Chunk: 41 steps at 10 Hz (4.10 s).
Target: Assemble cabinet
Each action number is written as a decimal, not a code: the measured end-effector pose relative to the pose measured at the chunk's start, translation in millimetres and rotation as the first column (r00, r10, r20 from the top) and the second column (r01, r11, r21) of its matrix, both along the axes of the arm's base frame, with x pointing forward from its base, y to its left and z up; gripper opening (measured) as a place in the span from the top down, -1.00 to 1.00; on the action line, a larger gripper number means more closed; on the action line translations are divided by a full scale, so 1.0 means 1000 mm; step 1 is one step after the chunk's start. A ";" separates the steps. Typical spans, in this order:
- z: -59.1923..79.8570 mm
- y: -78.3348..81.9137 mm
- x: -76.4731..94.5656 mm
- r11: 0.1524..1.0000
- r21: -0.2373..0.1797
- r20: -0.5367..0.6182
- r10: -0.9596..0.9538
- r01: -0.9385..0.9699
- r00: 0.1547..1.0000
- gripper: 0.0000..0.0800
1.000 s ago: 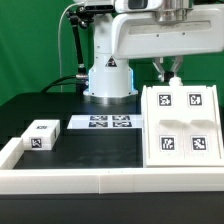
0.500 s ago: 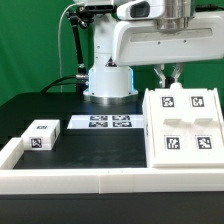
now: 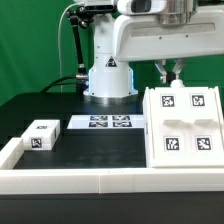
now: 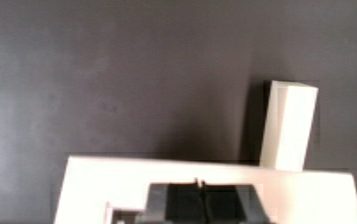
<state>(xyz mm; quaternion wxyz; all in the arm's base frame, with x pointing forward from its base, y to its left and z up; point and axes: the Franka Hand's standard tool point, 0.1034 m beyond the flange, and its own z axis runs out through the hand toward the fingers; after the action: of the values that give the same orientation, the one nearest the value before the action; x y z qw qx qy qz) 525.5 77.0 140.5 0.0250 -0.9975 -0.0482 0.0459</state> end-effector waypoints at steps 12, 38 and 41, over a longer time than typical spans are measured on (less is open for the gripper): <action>-0.001 0.000 -0.005 1.000 -0.001 -0.003 -0.009 0.009 1.000 -0.51; -0.122 0.011 -0.114 0.996 -0.034 0.079 -0.081 0.084 0.994 -0.99; -0.122 0.011 -0.114 0.996 -0.034 0.079 -0.081 0.084 0.994 -0.99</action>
Offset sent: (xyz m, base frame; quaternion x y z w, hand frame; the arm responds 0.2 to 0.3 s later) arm 0.0000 0.0000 0.0000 0.0000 0.0000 0.0000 1.0000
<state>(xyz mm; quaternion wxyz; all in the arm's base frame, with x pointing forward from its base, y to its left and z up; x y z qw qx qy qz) 411.6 87.7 18.7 0.0062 -0.9999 -0.0069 0.0070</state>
